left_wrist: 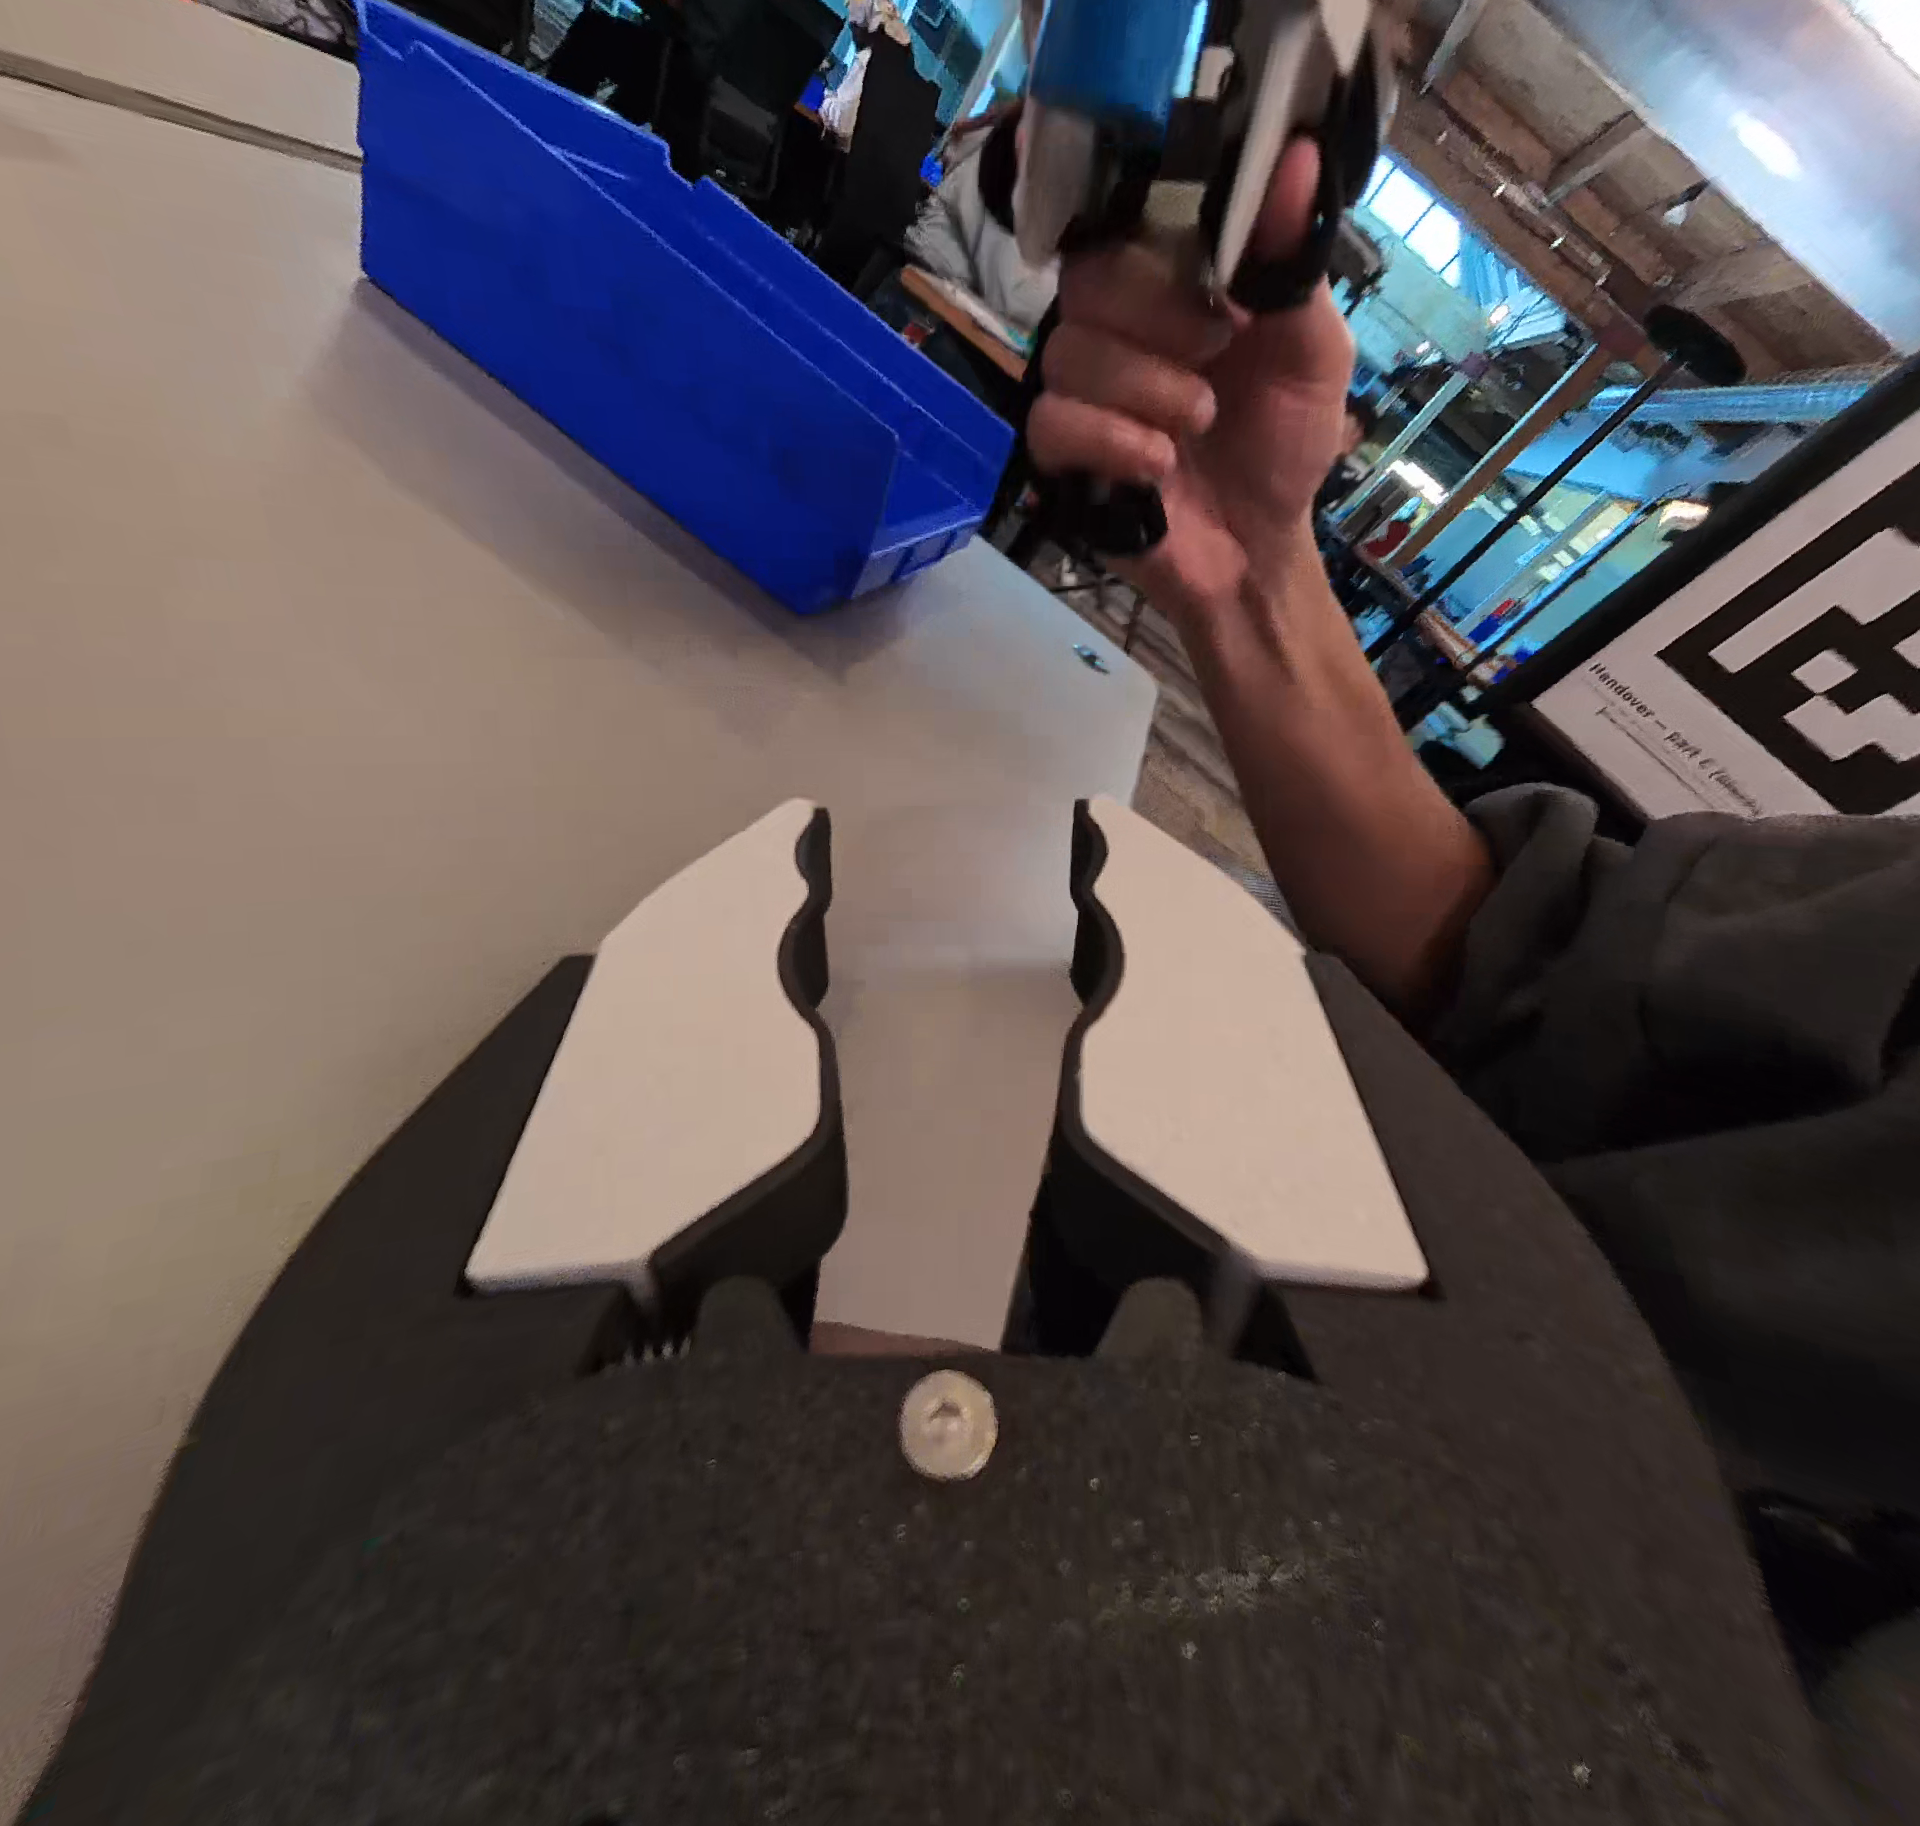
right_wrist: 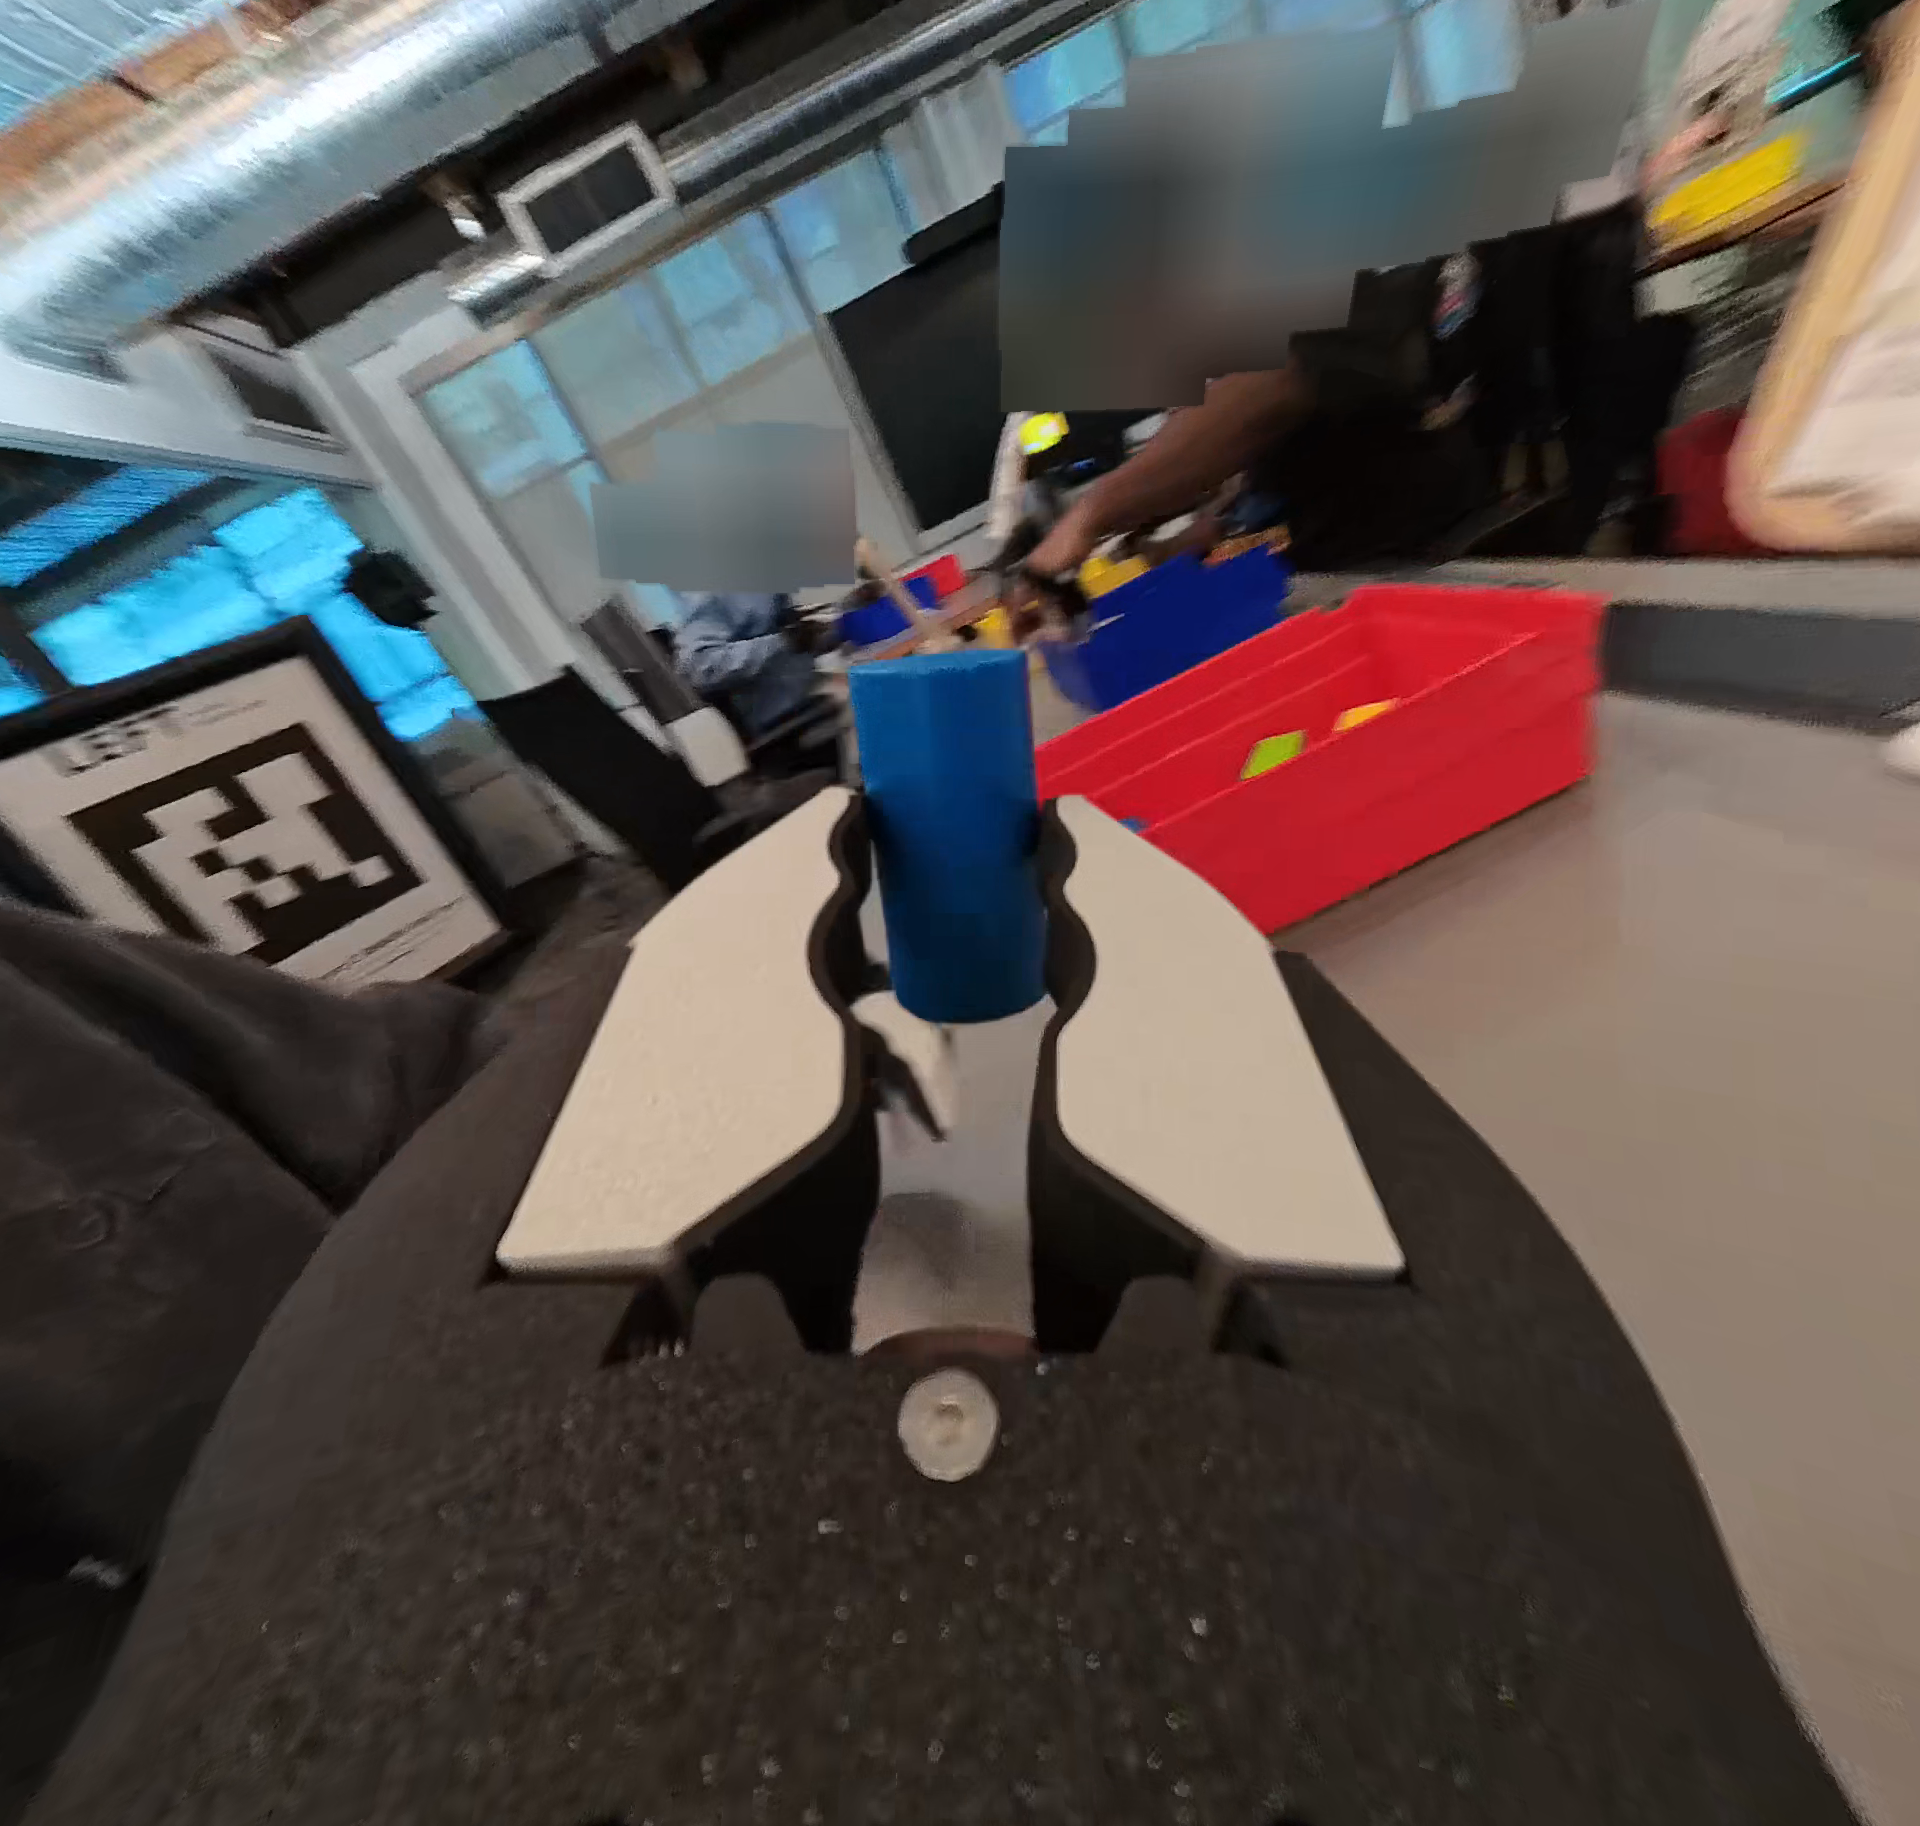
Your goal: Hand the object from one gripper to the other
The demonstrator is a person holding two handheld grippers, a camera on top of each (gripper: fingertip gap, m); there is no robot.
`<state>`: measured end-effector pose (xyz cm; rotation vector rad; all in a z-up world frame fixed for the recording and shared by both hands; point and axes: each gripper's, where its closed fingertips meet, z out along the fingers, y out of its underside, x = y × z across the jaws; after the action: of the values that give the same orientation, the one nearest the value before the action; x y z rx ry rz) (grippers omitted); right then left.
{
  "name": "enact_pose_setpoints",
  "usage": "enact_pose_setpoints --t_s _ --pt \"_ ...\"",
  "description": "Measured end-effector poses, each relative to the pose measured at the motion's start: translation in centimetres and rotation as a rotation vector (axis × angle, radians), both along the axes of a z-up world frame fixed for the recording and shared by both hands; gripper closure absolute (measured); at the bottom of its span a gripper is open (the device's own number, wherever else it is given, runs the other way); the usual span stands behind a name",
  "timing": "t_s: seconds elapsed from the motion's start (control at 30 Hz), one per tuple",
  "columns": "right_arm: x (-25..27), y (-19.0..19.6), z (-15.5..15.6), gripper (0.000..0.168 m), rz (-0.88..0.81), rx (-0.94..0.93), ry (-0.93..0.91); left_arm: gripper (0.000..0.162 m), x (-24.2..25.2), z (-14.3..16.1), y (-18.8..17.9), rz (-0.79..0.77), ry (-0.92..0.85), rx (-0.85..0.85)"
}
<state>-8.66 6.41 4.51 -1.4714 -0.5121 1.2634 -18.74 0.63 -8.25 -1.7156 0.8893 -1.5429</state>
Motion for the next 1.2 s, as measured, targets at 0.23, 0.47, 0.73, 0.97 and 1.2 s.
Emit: enact_pose_setpoints --t_s 0.23,0.47,0.73,0.97,1.2 --pt "16.5 6.1 1.2 0.137 -0.591 -0.085 -0.421 0.123 0.0 -0.4 -0.3 0.002 0.067 0.101" --pt "23.7 15.3 -13.7 0.137 -0.670 -0.641 -0.824 0.133 -0.4 -0.4 0.7 0.065 0.131 0.229" --pt "25.2 20.1 -22.2 0.137 -0.653 -0.948 -0.952 0.136 -0.9 0.0 1.6 0.109 0.130 0.258" --pt "24.7 21.0 -22.8 0.136 -0.699 -0.918 -0.886 0.135 -1.8 -0.1 2.2 0.127 0.149 0.263" --pt "24.0 13.3 -9.7 0.127 -0.929 -0.368 -0.766 0.125 -3.1 -0.2 3.2 0.169 0.164 0.218"
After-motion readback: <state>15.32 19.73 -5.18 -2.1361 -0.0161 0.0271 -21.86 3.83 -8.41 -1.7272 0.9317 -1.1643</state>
